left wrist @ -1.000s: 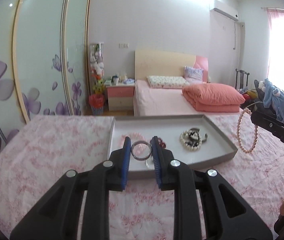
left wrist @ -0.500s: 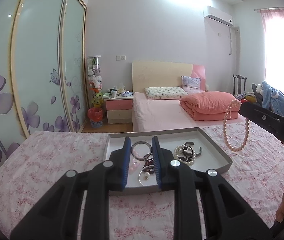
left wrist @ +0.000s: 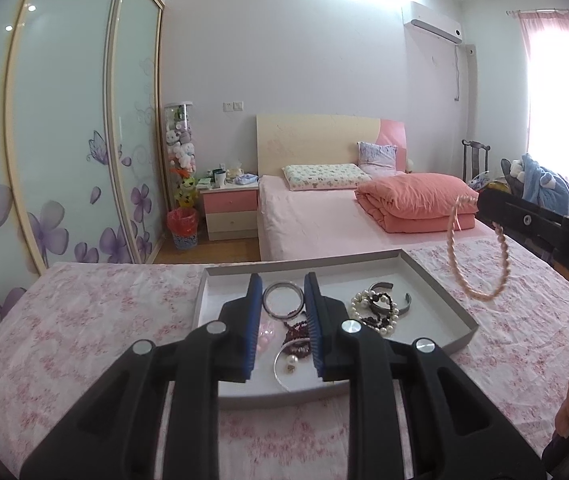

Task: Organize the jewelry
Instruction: 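Carry the ring in left tool over the tray while right tool carries the pink pearls, then open left tool to drop the ring in the tray while right tool releases the pink pearls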

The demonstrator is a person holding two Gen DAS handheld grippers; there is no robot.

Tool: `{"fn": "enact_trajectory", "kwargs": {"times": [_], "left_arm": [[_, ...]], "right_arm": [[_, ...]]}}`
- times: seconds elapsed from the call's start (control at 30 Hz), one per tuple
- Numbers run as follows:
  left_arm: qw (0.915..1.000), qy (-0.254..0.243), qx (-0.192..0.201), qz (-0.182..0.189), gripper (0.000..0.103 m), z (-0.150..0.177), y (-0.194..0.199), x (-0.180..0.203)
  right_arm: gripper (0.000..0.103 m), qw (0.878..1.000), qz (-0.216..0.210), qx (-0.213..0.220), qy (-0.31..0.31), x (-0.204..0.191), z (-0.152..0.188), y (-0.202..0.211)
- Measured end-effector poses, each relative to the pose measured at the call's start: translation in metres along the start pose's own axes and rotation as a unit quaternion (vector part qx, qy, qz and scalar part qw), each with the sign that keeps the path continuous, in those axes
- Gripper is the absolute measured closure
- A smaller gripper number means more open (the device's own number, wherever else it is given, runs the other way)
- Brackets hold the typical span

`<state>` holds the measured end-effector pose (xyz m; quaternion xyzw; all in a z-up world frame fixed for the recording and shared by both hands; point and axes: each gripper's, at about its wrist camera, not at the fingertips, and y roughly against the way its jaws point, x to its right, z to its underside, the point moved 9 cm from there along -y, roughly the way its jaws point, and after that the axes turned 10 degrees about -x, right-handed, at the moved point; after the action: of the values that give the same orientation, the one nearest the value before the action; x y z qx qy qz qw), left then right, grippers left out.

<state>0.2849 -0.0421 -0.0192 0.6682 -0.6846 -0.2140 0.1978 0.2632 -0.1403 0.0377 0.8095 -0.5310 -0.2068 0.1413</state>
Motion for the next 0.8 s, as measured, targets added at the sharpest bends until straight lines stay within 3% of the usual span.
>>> {"fn": "enact_trajectory", "kwargs": {"times": [0.37, 0.43, 0.47, 0.53, 0.7, 0.8], "left_arm": [[0.9992, 0.005, -0.039, 0.001, 0.081, -0.012, -0.075, 0.002], [0.9988, 0.008, -0.047, 0.006, 0.077, -0.011, -0.087, 0.002], [0.9986, 0.010, -0.052, 0.006, 0.067, -0.010, -0.091, 0.003], [0.9982, 0.020, -0.055, 0.011, 0.060, -0.007, -0.095, 0.000], [0.9965, 0.052, -0.064, 0.010, 0.059, -0.002, -0.094, -0.022], [0.9950, 0.076, -0.065, 0.004, 0.053, 0.001, -0.084, -0.040]], "right_arm": [[0.096, 0.999, 0.006, -0.042, -0.029, 0.025, 0.001, -0.075], [0.094, 0.998, 0.004, -0.052, -0.036, 0.027, 0.004, -0.082], [0.087, 0.998, 0.003, -0.058, -0.040, 0.028, 0.006, -0.084], [0.049, 0.997, 0.003, -0.062, -0.047, 0.031, 0.010, -0.083], [0.046, 0.997, 0.017, -0.056, -0.048, 0.036, 0.014, -0.072], [0.046, 0.997, 0.018, -0.053, -0.056, 0.039, 0.016, -0.060]]}}
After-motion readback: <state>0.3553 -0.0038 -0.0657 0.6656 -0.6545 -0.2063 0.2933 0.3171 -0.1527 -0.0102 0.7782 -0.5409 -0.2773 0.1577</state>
